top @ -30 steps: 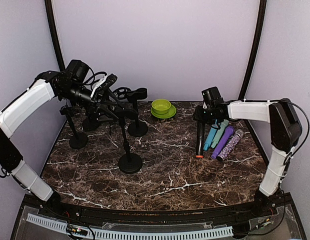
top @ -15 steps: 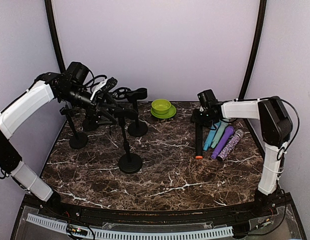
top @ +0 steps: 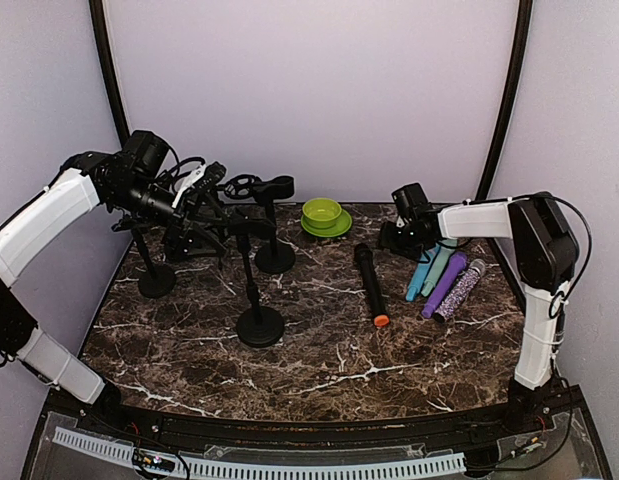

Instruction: Remove the microphone from the stand

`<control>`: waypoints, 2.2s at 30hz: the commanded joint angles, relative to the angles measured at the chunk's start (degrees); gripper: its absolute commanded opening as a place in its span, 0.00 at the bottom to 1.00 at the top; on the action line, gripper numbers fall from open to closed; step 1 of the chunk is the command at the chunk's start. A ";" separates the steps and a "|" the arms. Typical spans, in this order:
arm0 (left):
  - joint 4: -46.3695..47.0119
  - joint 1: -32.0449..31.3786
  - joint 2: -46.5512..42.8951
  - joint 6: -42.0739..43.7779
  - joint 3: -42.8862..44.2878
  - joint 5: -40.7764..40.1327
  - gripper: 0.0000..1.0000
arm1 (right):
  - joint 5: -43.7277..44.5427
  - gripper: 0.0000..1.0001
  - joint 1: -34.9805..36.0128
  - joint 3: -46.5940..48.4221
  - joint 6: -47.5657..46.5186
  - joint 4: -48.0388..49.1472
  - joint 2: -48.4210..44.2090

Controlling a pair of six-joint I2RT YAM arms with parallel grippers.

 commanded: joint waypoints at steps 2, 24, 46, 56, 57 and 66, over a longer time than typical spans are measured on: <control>-1.01 0.67 -1.95 0.04 -0.52 0.28 0.99 | 1.98 0.65 1.56 -0.73 -1.59 3.39 -3.23; -0.72 1.07 0.13 -0.58 1.87 0.45 0.99 | -12.95 0.09 22.83 6.45 2.40 4.65 6.93; -0.56 1.11 0.73 -1.33 2.17 1.10 0.99 | -2.93 0.31 25.81 -8.66 -5.16 20.24 -10.04; 0.01 1.09 0.29 -1.60 1.23 1.02 0.99 | -2.16 0.48 34.95 -24.57 -13.18 42.99 -17.29; -0.07 1.09 0.37 -1.53 1.25 0.98 0.99 | -2.16 0.48 35.72 -24.75 -13.18 43.08 -17.33; 0.23 1.09 0.73 -2.16 1.32 1.24 0.99 | 5.13 0.73 42.42 -18.63 -24.15 42.17 -12.24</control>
